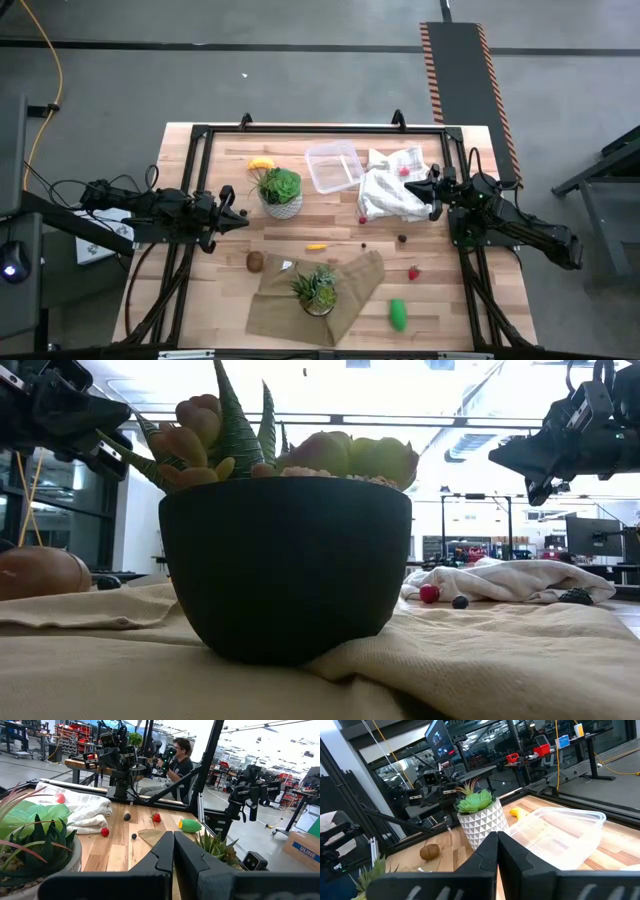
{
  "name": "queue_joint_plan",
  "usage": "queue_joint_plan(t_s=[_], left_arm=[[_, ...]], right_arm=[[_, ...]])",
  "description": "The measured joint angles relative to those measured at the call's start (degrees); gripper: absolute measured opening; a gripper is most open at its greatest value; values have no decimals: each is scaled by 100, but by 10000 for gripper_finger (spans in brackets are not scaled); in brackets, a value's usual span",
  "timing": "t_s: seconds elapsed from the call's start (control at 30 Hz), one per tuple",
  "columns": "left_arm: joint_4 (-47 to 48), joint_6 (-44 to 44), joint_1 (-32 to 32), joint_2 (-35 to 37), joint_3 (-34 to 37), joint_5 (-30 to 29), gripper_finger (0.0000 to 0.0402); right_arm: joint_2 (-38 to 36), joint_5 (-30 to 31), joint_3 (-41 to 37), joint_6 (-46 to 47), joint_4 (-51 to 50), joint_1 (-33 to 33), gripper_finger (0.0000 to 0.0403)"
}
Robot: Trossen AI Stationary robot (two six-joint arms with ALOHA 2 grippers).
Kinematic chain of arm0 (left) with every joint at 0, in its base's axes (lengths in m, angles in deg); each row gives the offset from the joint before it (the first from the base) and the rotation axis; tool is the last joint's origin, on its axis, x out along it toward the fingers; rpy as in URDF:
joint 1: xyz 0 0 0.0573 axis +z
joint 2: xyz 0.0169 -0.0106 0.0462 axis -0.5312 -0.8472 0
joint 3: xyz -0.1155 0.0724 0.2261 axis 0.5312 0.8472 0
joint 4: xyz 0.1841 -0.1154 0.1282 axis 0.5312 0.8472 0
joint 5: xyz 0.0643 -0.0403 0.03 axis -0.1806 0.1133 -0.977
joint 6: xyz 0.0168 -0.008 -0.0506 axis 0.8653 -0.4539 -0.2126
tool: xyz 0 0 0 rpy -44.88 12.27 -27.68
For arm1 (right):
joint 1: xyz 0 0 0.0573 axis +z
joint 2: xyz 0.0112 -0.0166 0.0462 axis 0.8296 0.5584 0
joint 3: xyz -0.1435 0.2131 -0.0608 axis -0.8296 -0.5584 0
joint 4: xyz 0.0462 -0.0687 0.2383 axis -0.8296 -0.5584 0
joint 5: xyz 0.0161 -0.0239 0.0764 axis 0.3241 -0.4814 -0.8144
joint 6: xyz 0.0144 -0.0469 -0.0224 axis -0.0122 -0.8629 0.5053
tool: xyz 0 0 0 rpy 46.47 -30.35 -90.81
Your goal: Pick and placing Produce into tupperware
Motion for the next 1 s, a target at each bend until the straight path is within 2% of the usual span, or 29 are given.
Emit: queue_joint_plan(t_s=[0.53, 0.67, 0.8, 0.93, 1.0], left_arm=[[0, -3, 0, -1, 0, 2, 1], [-1, -288, 2, 1, 1, 2, 1], [-1, -1426, 1, 0, 1, 49, 1], [-4, -3843, 0, -1, 0, 312, 1], [-4, -4785, 0, 1, -1, 323, 1]], right_arm=[[2, 2, 0, -2, 1, -1, 0], [2, 2, 0, -1, 0, -2, 0], [0, 2, 0, -2, 0, -1, 0], [0, 2, 0, -1, 0, -2, 0], [0, 1, 0, -2, 0, -1, 0]])
